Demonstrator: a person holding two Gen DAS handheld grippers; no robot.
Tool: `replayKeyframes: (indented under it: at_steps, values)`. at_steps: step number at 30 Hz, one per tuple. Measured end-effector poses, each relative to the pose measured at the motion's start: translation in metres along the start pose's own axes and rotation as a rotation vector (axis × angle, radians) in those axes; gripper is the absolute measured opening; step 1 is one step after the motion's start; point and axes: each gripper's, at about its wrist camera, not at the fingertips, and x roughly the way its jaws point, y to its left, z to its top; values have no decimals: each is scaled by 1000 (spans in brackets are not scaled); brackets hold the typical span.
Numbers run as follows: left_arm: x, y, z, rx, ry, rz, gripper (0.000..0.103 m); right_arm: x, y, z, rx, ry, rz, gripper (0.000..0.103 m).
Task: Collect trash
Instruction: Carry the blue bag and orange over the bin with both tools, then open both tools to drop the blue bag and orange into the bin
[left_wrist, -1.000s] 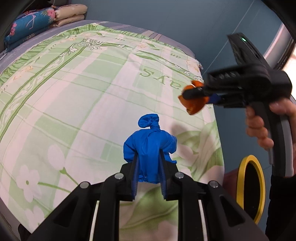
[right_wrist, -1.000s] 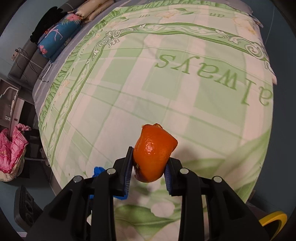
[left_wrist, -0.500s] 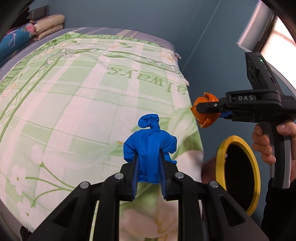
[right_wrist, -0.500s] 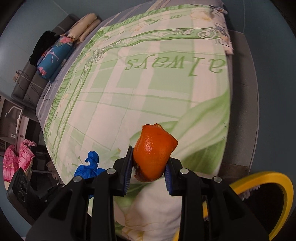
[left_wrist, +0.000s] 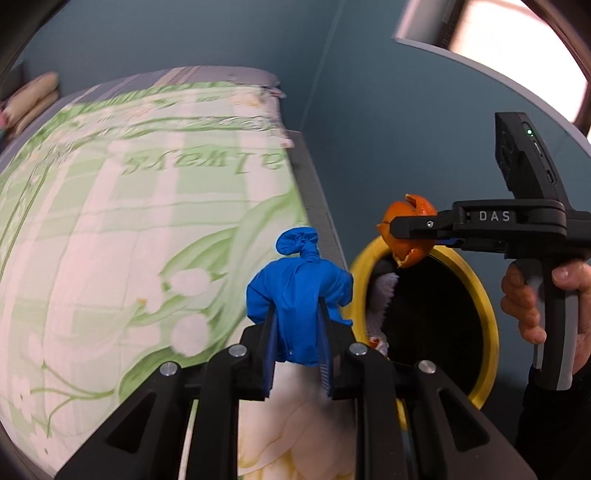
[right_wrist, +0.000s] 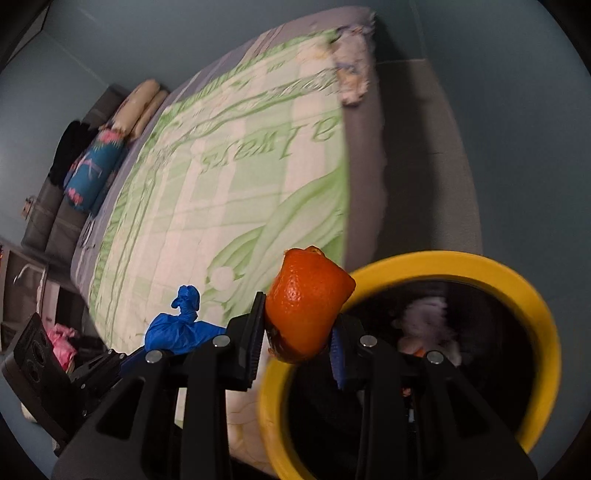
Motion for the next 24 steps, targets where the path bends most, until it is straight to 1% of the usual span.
replayKeyframes:
  at_steps: [2,5,9,13,15,19,24]
  values:
    - [3,-14,3,27,6,-22,18,-11,-10,-6,23,-21,-12,29]
    - [9,-35,5,66,12,-48,18,-24,-26,-18,69,-41,-4,29]
    - [16,-61,5,124,24,-83,18,-38,-46,-32,107,-62,-60,29]
    - [23,-83,1,174,37,-106,18,-43,-66,-45,144,-60,-79,30]
    - [28,-90,0,191,45,-111,18,-40,-69,-50,143,-50,-101,30]
    - [40,-99,-4,207,68,-117,18,-34,-75,-56,143,-39,-119,30]
    - [52,-102,-5,211,82,-117,18,-37,-77,-57,129,-74,-157,30]
